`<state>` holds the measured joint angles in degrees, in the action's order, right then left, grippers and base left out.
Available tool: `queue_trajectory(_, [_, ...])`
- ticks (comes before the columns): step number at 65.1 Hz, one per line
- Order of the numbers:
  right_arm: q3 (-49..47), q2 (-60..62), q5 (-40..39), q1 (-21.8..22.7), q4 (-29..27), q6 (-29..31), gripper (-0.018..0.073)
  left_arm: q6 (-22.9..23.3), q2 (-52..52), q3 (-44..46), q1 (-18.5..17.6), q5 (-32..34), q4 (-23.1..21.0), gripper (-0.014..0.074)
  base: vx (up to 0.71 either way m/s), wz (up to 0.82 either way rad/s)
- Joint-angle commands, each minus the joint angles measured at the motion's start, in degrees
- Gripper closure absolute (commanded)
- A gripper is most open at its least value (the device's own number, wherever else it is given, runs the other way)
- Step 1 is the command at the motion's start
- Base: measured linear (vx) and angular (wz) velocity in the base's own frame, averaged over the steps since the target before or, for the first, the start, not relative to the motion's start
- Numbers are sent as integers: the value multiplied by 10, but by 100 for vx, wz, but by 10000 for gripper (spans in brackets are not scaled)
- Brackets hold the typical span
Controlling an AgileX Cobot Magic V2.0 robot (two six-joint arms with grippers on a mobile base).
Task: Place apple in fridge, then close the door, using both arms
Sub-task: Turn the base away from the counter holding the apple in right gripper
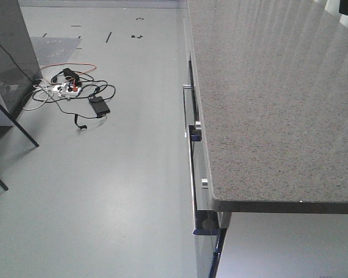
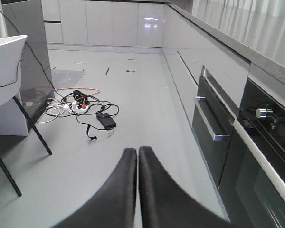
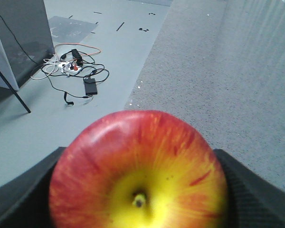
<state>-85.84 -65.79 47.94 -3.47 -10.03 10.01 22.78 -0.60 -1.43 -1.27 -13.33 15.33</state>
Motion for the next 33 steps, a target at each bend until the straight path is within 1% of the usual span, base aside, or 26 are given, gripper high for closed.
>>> queue_trajectory(1, [-18,10,-48,2,-4,2,356,1,-8,11,1,42,1,603,-3,12])
queue_trajectory(18, [-18,10,-48,2,-4,2,356,1,-8,11,1,42,1,603,-3,16])
queue_trajectory(33, [-18,10,-48,2,-4,2,356,1,-8,11,1,42,1,603,-3,32])
